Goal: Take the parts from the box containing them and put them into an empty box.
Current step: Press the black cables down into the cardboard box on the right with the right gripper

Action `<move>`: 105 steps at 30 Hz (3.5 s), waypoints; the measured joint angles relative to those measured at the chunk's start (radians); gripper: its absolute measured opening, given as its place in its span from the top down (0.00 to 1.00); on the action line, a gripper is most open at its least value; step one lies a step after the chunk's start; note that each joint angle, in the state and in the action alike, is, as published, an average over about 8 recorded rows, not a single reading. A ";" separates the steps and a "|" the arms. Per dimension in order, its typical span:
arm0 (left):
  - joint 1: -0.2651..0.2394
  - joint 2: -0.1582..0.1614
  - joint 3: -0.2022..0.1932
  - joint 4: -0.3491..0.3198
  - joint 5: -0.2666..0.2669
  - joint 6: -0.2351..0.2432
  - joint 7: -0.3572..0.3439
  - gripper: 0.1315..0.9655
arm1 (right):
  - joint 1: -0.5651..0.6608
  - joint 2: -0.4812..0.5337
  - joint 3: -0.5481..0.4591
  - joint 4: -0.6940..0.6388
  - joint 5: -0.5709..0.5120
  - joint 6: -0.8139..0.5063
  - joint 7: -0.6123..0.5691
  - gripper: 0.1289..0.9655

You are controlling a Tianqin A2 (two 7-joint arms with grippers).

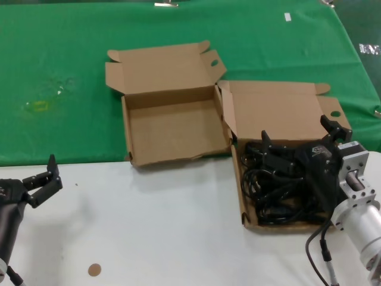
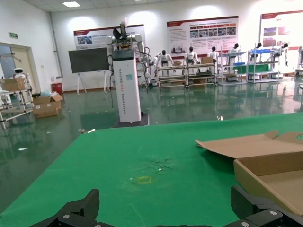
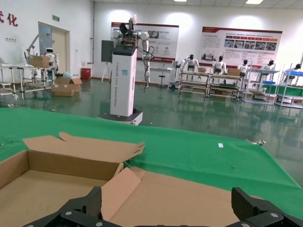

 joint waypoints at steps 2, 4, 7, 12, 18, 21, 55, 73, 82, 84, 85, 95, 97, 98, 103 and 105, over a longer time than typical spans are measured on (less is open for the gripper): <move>0.000 0.000 0.000 0.000 0.000 0.000 0.000 0.00 | 0.000 0.000 0.000 0.000 0.000 0.000 0.000 0.00; 0.000 0.000 0.000 0.000 0.000 0.000 0.000 0.00 | 0.000 0.000 0.000 0.000 0.000 0.000 0.000 0.00; 0.000 0.000 0.000 0.000 0.000 0.000 0.000 0.01 | 0.000 0.000 0.000 0.000 0.000 0.000 0.000 0.00; 0.000 0.000 0.000 0.000 0.000 0.000 0.000 0.04 | -0.001 -0.001 -0.001 0.002 -0.001 -0.004 -0.002 0.00; 0.000 0.000 0.000 0.000 0.000 0.000 0.000 0.10 | 0.004 0.003 0.003 0.007 -0.001 -0.022 -0.006 0.00; 0.000 0.000 0.000 0.000 0.000 0.000 0.000 0.15 | 0.014 0.029 0.001 0.008 -0.001 -0.038 -0.002 0.00; 0.000 0.000 0.000 0.000 0.000 0.000 0.000 0.86 | 0.645 0.660 -0.386 -0.157 -0.235 -1.026 -0.025 0.00; 0.000 0.000 0.000 0.000 0.000 0.000 0.000 0.97 | 0.810 0.568 -0.497 -0.303 -0.387 -1.249 -0.193 0.01; 0.000 0.000 0.000 0.000 0.000 0.000 -0.001 0.98 | 0.827 0.525 -0.505 -0.354 -0.421 -1.241 -0.213 0.08; 0.000 0.000 0.000 0.000 0.000 0.000 -0.001 0.98 | 0.830 0.518 -0.507 -0.365 -0.426 -1.239 -0.218 0.08; 0.000 0.000 0.000 0.000 0.000 0.000 -0.001 0.98 | 0.832 0.514 -0.508 -0.371 -0.429 -1.238 -0.222 0.10; 0.000 0.000 0.000 0.000 0.001 0.000 -0.001 0.98 | 0.849 0.483 -0.516 -0.423 -0.455 -1.224 -0.258 0.30; 0.000 0.000 0.000 0.000 0.001 0.000 -0.001 0.98 | 0.853 0.479 -0.516 -0.430 -0.458 -1.221 -0.264 0.36; 0.000 0.000 0.000 0.000 0.001 0.000 -0.001 0.98 | 0.854 0.477 -0.516 -0.433 -0.460 -1.220 -0.267 0.39; 0.000 0.000 0.000 0.000 0.001 0.000 -0.001 0.98 | 0.859 0.470 -0.517 -0.440 -0.464 -1.217 -0.276 0.52; 0.000 0.000 0.000 0.000 0.001 0.000 -0.001 0.98 | 0.860 0.468 -0.517 -0.441 -0.466 -1.217 -0.277 0.58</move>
